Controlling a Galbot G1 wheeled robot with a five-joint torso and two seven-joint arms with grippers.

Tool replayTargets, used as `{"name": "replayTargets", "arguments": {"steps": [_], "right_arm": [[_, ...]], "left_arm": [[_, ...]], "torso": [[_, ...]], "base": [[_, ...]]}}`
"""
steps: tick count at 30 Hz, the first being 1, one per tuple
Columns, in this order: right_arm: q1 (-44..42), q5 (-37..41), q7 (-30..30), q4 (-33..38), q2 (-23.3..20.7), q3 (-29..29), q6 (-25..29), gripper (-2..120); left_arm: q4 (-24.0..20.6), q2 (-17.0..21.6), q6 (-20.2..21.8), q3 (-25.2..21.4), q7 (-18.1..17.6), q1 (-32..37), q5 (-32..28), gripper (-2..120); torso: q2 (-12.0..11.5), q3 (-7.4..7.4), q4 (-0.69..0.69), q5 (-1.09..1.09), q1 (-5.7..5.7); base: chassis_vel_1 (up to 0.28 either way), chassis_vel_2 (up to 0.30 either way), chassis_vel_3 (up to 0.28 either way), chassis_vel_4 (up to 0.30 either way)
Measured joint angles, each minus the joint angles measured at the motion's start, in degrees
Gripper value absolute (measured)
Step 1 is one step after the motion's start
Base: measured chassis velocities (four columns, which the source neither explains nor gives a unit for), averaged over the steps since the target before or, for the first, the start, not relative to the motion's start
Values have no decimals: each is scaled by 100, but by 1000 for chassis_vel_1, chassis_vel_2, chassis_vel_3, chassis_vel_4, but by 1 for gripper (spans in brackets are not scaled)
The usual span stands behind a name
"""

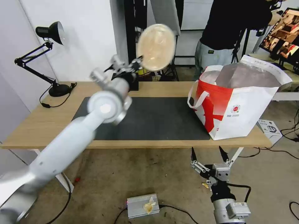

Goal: Pick up the trash from the table and place it into the takeout bag.

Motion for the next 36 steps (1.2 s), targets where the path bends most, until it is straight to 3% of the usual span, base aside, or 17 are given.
{"name": "replayTargets", "arguments": {"steps": [2,6,7,11,15,18,31,36], "right_arm": [[0,0,0,0,0,0,0,100],[1,0,0,0,0,0,0,100],[1,0,0,0,0,0,0,100],[0,0,0,0,0,0,0,100],[0,0,0,0,0,0,0,100],[0,0,0,0,0,0,0,100],[0,1,0,0,0,0,0,100],[0,0,0,0,0,0,0,100]], "left_arm": [[32,-30,-1,23,4,-28,5,0],[737,-776,-24,416,105,-629,97,0],[737,-776,-24,416,105,-629,97,0],[1264,-1171,-41,842,515,-963,135,0],[1528,-1362,-44,1044,704,-1120,194,0],[1997,-1651,-70,1289,903,-1319,376,0],[3205,-2042,-122,2338,1197,-1692,1290,0],[3522,-2152,-155,2526,1287,-1694,1636,0]], "torso": [[0,0,0,0,0],[-1,0,0,0,0],[-1,0,0,0,0],[-1,0,0,0,0],[0,0,1,0,0],[0,0,0,0,0],[-1,0,1,-1,0],[0,0,0,-1,0]], "base": [[0,0,0,0],[0,0,0,0],[0,0,0,0],[0,0,0,0],[0,0,0,0],[0,0,0,0],[0,0,0,0],[0,0,0,0]]}}
